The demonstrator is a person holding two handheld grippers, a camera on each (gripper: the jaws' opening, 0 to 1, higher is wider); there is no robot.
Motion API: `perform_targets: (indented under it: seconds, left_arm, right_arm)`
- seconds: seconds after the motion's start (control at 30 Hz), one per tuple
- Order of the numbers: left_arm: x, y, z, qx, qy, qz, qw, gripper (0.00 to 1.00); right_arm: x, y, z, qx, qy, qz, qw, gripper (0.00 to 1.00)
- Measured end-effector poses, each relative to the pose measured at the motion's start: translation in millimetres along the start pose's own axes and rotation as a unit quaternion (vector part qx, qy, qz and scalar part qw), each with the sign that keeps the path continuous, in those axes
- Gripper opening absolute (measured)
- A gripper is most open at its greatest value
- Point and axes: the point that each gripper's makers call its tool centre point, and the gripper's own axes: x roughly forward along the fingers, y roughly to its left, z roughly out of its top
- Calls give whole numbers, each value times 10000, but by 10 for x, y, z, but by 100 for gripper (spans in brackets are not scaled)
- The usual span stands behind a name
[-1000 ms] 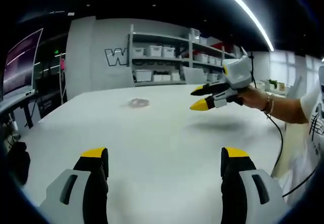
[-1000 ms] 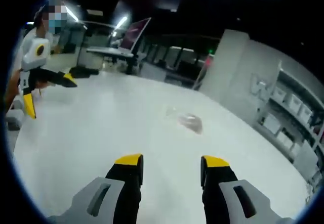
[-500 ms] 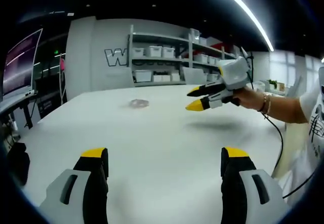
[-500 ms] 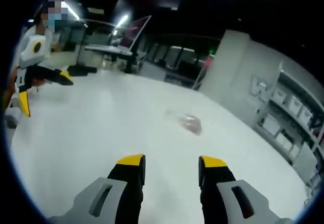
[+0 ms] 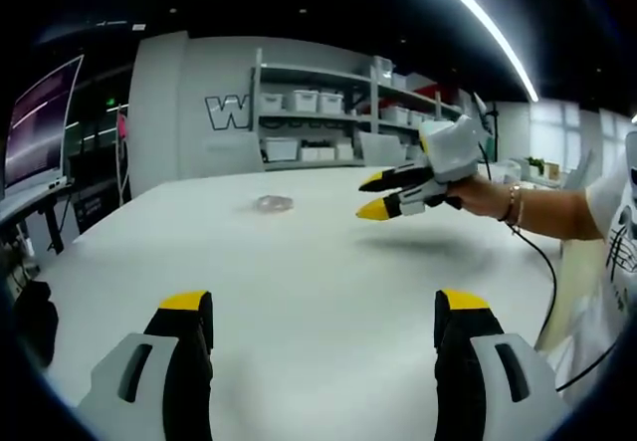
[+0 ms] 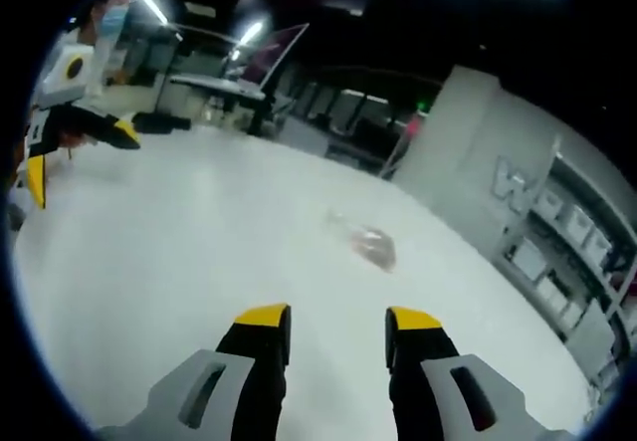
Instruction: Open the resealable bag by pulling the two sides of the seal apart until the entire bag opening is separated and visibly accessible.
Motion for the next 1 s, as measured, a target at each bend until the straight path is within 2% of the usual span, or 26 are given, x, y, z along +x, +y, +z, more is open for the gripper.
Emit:
perform_targets:
  seconds: [0.33, 1.0]
  left_arm:
    - [19, 51, -7, -10, 24, 21, 10000, 91]
    - [28, 114, -4, -30, 17, 50, 10000, 91]
  right_arm:
    - [133, 8, 77, -175, -98, 82, 9998, 34]
    - [376, 42, 76, -508, -114, 210, 9984, 29]
